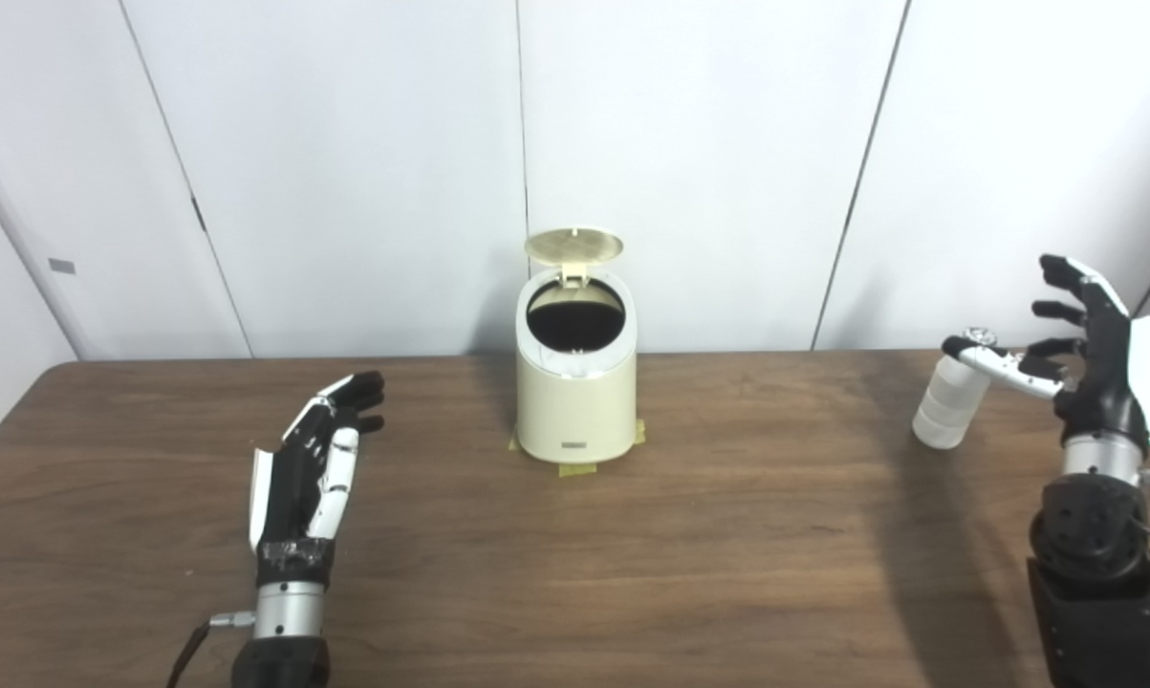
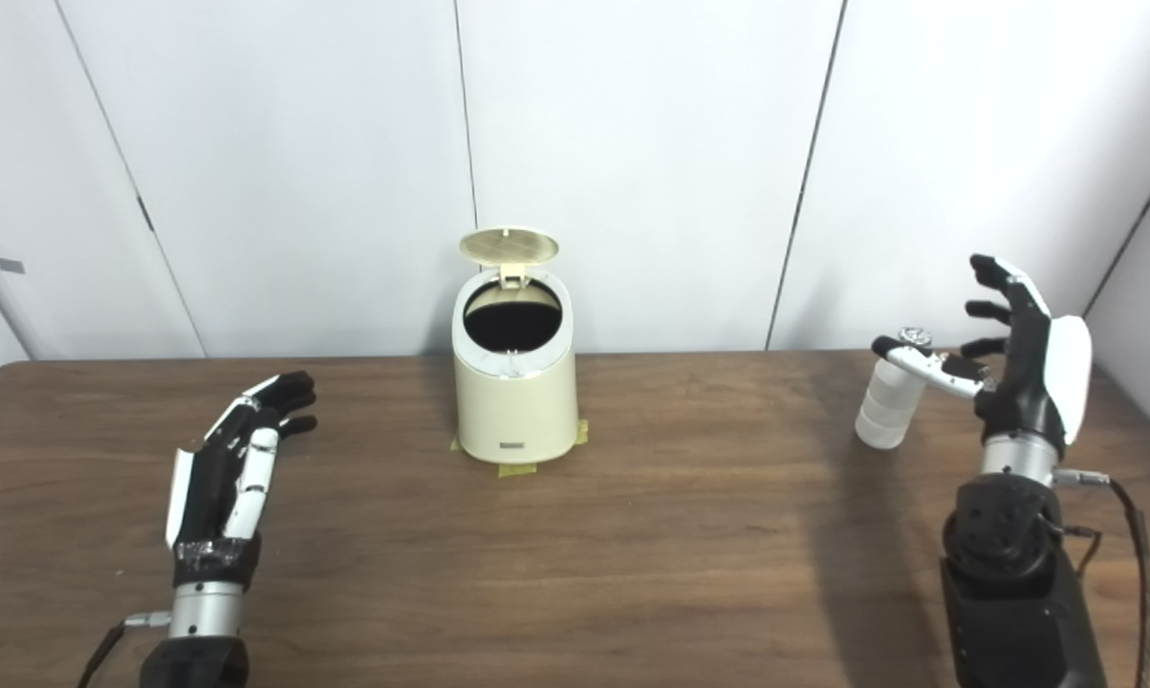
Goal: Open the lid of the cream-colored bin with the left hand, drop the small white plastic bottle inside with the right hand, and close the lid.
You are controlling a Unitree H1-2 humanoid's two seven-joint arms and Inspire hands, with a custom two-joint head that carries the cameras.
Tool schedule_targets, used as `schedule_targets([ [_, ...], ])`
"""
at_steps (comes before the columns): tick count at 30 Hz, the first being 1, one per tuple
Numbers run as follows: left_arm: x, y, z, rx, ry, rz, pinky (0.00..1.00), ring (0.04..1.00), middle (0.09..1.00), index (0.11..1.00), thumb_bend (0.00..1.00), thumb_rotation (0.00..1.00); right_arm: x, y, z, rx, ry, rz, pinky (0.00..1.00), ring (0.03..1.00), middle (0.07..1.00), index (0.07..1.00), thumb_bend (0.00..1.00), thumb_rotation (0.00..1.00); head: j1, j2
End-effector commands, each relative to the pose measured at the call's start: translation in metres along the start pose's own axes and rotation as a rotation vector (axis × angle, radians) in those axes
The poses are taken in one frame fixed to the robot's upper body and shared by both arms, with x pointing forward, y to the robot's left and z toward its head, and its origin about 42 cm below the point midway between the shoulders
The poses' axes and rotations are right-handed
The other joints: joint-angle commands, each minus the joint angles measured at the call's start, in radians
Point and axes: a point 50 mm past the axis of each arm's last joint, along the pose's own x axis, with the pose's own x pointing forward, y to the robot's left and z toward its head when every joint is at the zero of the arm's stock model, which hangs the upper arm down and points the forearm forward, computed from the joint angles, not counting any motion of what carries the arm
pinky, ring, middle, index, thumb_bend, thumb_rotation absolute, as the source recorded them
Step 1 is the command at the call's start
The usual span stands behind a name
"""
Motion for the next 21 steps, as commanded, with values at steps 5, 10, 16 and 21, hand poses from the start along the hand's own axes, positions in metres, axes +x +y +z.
schedule_targets([
  [5, -0.028, 0.009, -0.019, 0.058, 0.061, -0.011, 0.72, 0.783, 0.784, 0.764, 0.29, 0.72, 0.03, -0.004, 0.008, -0.001, -0.031, -0.039, 0.52, 0.732, 0.813, 0.823, 0.89, 0.17, -0.01, 0.001],
  [10, -0.029, 0.009, -0.019, 0.047, 0.062, -0.006, 0.71, 0.779, 0.782, 0.762, 0.29, 0.69, 0.034, 0.003, -0.014, 0.002, -0.002, -0.008, 0.57, 0.76, 0.831, 0.84, 0.9, 0.21, -0.01, 0.001],
  [16, -0.03, 0.01, -0.019, 0.049, 0.064, -0.008, 0.71, 0.778, 0.779, 0.761, 0.29, 0.67, 0.037, 0.011, -0.037, -0.017, 0.055, 0.034, 0.73, 0.872, 0.895, 0.876, 0.9, 0.23, -0.012, -0.001],
  [21, -0.031, 0.01, -0.018, 0.048, 0.06, -0.006, 0.7, 0.776, 0.779, 0.76, 0.29, 0.65, 0.042, 0.017, -0.053, -0.027, 0.064, 0.061, 0.78, 0.896, 0.92, 0.879, 0.89, 0.23, -0.012, 0.0],
])
